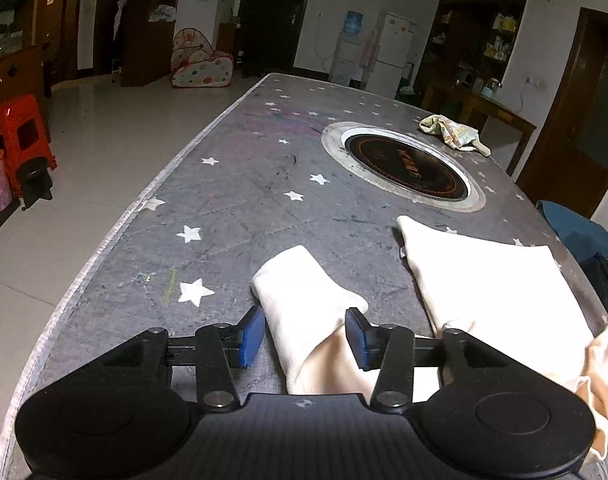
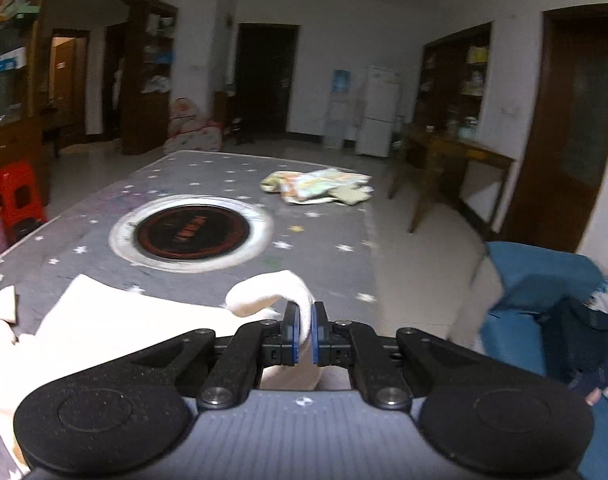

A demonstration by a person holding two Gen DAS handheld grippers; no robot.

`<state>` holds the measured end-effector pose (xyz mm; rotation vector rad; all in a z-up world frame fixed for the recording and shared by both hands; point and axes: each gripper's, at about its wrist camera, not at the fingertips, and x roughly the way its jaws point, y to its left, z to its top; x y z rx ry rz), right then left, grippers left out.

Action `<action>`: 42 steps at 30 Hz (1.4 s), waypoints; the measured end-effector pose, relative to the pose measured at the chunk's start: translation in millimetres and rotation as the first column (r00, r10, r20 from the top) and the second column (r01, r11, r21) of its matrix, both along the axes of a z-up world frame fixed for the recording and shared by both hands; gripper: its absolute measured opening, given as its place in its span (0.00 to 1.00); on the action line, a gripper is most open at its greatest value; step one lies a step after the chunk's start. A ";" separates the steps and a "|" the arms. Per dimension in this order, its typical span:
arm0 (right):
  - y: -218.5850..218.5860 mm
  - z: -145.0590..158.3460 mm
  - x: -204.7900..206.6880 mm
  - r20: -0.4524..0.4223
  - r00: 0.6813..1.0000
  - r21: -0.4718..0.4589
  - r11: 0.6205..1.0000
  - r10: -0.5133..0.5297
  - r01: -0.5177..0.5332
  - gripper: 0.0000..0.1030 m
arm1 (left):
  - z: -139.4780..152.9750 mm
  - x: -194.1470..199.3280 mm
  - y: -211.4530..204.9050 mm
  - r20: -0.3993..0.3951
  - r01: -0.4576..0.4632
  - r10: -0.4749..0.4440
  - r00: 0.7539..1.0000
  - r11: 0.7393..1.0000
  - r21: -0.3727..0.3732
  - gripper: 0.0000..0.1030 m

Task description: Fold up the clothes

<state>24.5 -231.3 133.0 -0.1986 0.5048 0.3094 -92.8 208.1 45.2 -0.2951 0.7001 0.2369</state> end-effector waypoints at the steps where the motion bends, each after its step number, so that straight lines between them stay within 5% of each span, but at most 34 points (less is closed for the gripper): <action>1: -8.0 -0.7 -4.9 0.001 1.000 -0.002 1.000 -0.019 0.019 0.05 | -1.4 0.7 0.2 -0.003 0.001 -0.001 1.000 1.000 0.001 0.43; 9: -60.8 -25.9 -30.6 -0.077 0.985 -0.008 0.988 -0.156 0.156 0.05 | -11.2 2.6 -2.5 -0.017 0.014 -0.014 1.000 1.000 0.027 0.12; 19: -78.7 -67.2 -35.1 -0.205 0.951 -0.048 0.973 -0.232 0.227 0.17 | -12.3 -6.4 6.4 -0.021 -0.044 0.047 0.999 0.994 0.101 0.06; 28: -24.7 -37.4 -61.3 -0.187 0.979 0.033 0.996 0.083 -0.078 0.20 | -5.1 -25.3 28.5 -0.017 -0.122 0.125 0.992 0.986 0.115 0.07; 37: 46.2 -41.6 -89.3 -0.240 0.888 0.094 0.920 0.393 -0.382 0.20 | 0.0 -41.5 39.1 -0.033 -0.176 0.183 0.982 0.972 0.154 0.09; 42: 71.8 -52.7 -105.0 -0.277 0.845 0.079 0.888 0.457 -0.454 0.20 | 18.7 -47.5 -0.3 0.032 0.022 -0.026 0.999 0.994 0.110 0.20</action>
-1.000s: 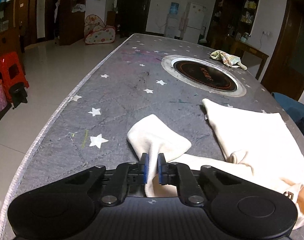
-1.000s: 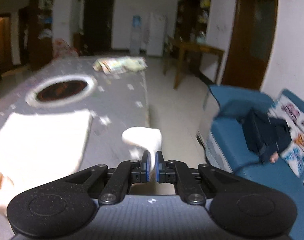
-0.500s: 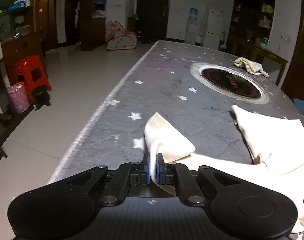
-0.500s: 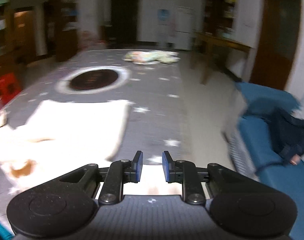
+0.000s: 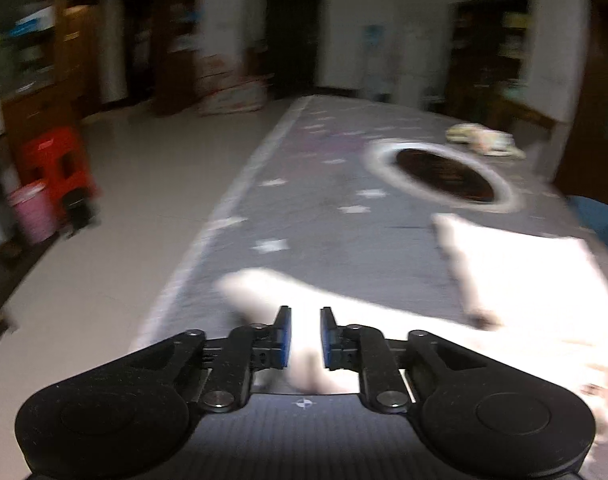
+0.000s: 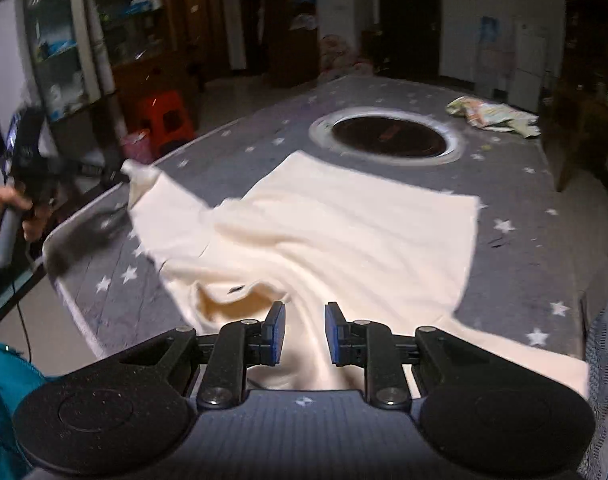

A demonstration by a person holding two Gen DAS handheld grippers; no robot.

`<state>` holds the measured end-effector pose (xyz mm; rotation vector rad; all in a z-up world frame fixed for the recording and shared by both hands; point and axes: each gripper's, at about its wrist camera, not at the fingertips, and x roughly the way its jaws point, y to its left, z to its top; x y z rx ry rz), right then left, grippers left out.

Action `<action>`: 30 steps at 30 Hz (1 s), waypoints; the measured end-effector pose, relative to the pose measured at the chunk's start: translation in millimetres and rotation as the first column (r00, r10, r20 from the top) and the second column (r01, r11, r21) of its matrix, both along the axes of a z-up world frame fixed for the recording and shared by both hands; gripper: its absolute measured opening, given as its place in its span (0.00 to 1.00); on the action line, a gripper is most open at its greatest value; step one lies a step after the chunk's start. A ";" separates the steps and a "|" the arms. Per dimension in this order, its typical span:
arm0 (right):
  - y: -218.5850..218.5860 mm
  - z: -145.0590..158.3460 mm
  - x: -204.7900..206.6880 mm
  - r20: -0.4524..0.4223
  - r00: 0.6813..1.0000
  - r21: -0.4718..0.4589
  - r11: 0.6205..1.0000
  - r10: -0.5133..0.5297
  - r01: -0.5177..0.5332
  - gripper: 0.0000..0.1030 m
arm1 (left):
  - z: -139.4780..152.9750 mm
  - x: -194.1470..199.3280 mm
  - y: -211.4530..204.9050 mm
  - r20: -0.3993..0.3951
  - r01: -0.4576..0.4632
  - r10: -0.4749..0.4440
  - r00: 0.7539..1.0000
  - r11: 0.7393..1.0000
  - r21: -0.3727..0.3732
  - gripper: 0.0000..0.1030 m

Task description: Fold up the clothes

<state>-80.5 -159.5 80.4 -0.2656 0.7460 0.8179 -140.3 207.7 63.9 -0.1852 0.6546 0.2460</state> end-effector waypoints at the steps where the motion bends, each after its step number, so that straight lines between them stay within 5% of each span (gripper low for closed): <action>1: 4.3 -2.6 -0.6 -0.005 1.000 -0.004 1.000 0.005 -0.005 0.20 | 3.0 0.0 -11.6 0.012 0.065 -0.065 0.998 0.998 -0.017 0.23; 4: 12.3 -7.7 -2.6 -0.009 1.000 -0.013 1.000 0.015 -0.015 0.20 | 10.7 0.5 -46.6 0.051 0.257 -0.254 0.966 0.965 -0.060 0.32; 7: 15.5 -11.4 -3.5 -0.011 1.000 -0.020 1.000 0.019 -0.019 0.20 | 11.0 5.4 -84.2 0.066 0.423 -0.419 0.905 0.903 -0.069 0.43; 12: 20.4 -20.6 -4.1 -0.015 1.000 -0.055 0.998 0.024 -0.025 0.20 | 1.6 13.9 -137.9 0.033 0.588 -0.587 0.809 0.809 -0.013 0.48; 19: 24.6 -33.1 -2.3 -0.025 0.999 -0.093 0.995 0.023 -0.026 0.18 | -19.4 19.3 -166.2 -0.062 0.651 -0.648 0.759 0.759 0.036 0.47; 21: 25.0 -35.3 -2.6 -0.024 1.000 -0.104 0.994 0.020 -0.023 0.09 | -23.2 19.0 -165.7 -0.082 0.643 -0.639 0.765 0.763 0.067 0.40; 23: 24.2 -35.5 -2.5 -0.023 1.000 -0.108 0.994 0.014 -0.016 0.06 | -27.6 22.1 -161.9 -0.097 0.638 -0.632 0.769 0.768 0.050 0.22; 30: 19.0 -24.1 -15.5 0.003 0.999 -0.114 0.992 0.049 -0.049 0.03 | -19.4 3.8 -153.0 -0.041 0.655 -0.654 0.755 0.753 0.068 0.07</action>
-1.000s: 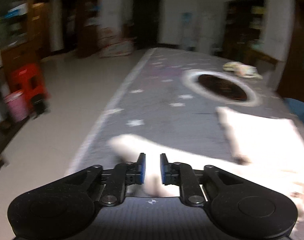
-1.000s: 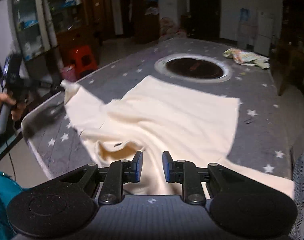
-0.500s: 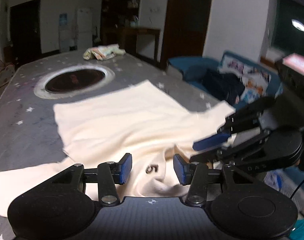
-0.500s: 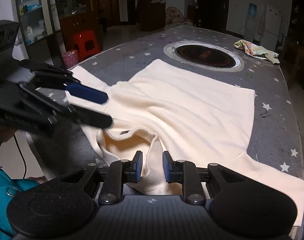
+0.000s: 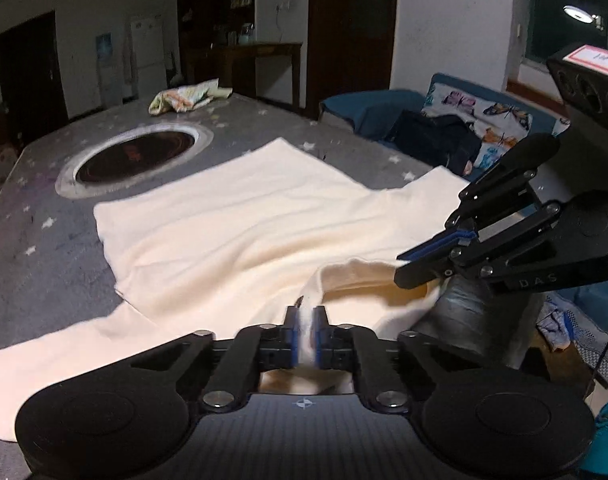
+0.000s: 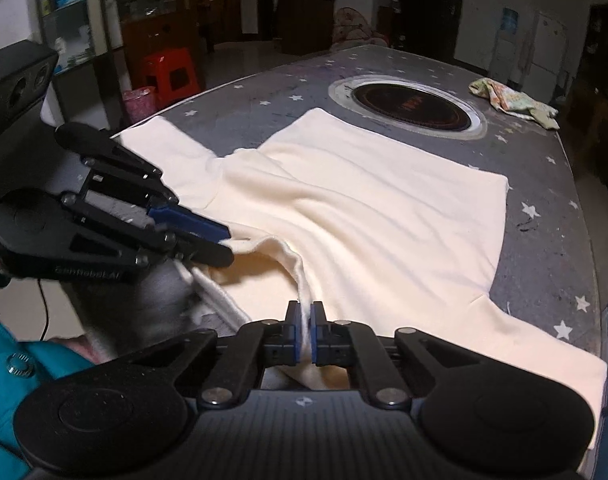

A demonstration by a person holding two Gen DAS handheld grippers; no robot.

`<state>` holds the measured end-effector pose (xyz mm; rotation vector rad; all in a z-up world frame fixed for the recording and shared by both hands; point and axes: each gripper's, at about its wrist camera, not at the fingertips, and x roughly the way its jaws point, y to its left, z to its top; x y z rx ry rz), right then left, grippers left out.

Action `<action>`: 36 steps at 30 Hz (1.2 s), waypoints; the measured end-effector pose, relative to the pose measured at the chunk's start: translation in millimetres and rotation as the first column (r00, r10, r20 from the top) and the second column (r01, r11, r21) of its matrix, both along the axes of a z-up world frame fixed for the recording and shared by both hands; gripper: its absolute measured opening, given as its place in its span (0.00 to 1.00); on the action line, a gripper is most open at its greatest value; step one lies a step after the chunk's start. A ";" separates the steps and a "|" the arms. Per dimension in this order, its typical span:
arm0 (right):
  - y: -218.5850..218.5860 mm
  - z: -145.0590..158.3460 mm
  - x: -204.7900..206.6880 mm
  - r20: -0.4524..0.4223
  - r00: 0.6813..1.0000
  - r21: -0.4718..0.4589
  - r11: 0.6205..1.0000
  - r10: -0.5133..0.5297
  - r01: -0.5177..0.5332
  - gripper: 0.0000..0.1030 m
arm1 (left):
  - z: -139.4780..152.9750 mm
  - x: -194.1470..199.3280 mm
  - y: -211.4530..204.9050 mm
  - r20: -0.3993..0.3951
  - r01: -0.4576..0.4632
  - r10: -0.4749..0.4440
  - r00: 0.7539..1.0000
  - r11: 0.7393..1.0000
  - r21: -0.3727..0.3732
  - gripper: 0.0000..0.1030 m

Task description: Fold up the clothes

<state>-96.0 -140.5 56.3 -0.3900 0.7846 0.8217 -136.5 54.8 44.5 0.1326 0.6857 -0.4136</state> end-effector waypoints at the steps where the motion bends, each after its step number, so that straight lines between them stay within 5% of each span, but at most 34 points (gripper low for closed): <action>1: -0.8 1.8 -3.0 0.005 1.000 -0.003 1.000 0.009 -0.009 0.03 | 2.4 -3.8 1.4 0.011 0.004 -0.004 1.000 1.000 -0.006 0.06; 6: -6.1 12.2 -21.0 0.027 0.998 -0.013 0.999 0.051 -0.051 0.03 | 10.7 -24.4 8.4 0.038 0.042 -0.041 0.998 0.998 -0.045 0.06; 16: -4.7 7.0 -42.3 -0.003 0.988 -0.058 0.986 0.156 -0.156 0.02 | -8.7 -35.9 8.5 -0.059 0.133 -0.135 0.989 0.990 -0.036 0.05; 20: -8.0 20.0 -37.1 0.015 0.988 -0.012 0.989 0.151 -0.151 0.03 | 4.7 -37.8 15.0 -0.008 0.163 -0.163 0.987 0.985 -0.057 0.06; 26: -6.8 22.7 -11.7 0.045 0.998 0.029 0.998 0.054 -0.055 0.05 | 21.4 -9.1 20.1 0.052 0.081 -0.075 0.996 0.991 -0.108 0.07; 36: 10.7 -18.3 2.1 -0.058 0.994 0.019 0.996 0.090 -0.089 0.05 | -20.1 14.7 9.7 -0.089 0.046 -0.055 0.995 0.993 -0.105 0.08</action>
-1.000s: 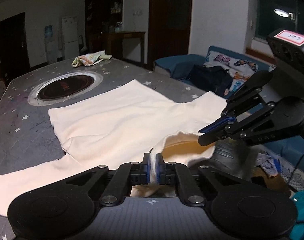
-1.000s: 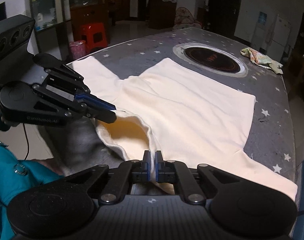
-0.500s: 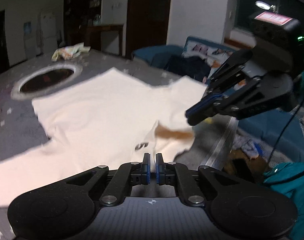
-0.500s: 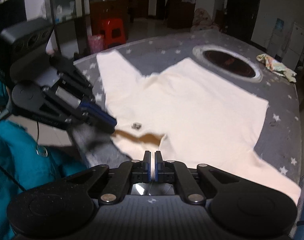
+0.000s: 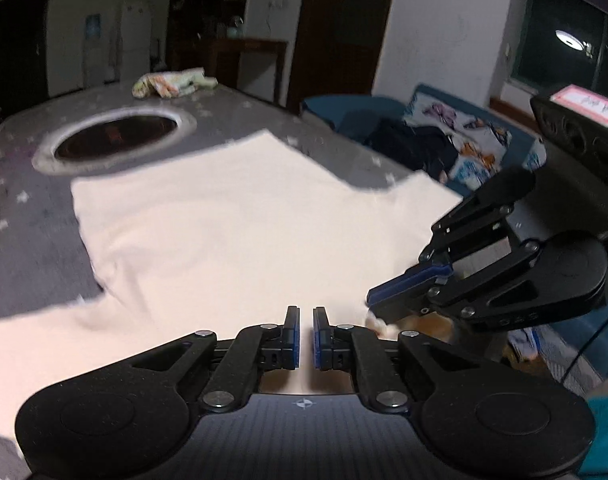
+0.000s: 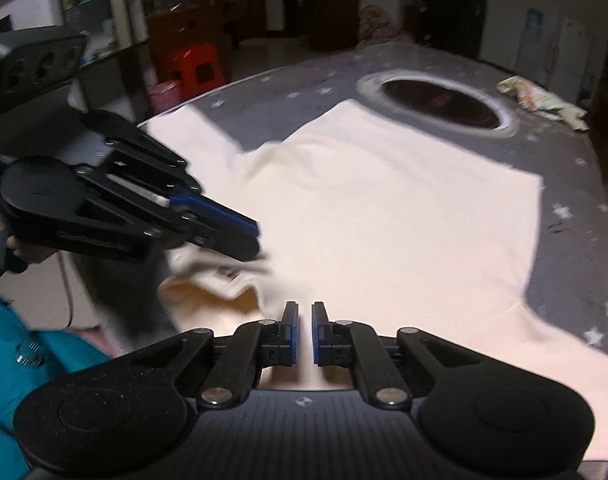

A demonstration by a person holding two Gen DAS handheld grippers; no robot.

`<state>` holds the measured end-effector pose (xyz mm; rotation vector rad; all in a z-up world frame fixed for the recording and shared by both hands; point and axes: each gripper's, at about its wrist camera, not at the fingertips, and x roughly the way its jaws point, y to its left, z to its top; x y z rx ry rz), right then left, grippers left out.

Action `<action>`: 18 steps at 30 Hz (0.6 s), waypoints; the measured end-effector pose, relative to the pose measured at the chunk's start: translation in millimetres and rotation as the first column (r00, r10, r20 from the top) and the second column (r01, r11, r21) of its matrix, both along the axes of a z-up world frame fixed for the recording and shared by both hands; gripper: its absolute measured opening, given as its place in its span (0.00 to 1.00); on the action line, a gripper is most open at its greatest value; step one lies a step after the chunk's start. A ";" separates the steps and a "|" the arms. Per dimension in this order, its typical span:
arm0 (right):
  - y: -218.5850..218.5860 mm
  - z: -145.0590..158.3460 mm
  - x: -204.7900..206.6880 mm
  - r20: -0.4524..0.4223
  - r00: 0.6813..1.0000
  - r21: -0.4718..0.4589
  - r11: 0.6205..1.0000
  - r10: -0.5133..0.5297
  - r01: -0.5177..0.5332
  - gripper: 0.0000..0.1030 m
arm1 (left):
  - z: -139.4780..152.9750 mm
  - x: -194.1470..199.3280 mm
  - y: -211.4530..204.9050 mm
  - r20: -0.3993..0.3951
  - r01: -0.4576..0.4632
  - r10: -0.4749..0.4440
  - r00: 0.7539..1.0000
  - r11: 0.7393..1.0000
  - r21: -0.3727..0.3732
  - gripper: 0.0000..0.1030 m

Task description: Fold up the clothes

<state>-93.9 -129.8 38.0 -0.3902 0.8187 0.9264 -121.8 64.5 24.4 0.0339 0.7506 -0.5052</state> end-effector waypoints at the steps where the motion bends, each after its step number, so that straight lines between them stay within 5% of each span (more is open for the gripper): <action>1: 0.2 -1.1 -3.5 -0.005 1.000 -0.003 1.000 0.015 -0.015 0.05 | -3.8 -3.0 0.8 -0.013 0.008 -0.008 1.000 1.000 0.006 0.08; 11: 2.4 10.2 -10.9 -0.009 0.998 0.021 0.998 0.066 -0.066 0.09 | 15.0 23.6 26.8 0.010 -0.120 0.121 0.993 0.990 -0.076 0.10; 18: 2.8 10.5 3.6 0.001 1.000 0.041 0.999 0.011 -0.011 0.11 | 5.6 61.7 46.5 -0.001 -0.305 0.306 0.952 0.948 -0.087 0.10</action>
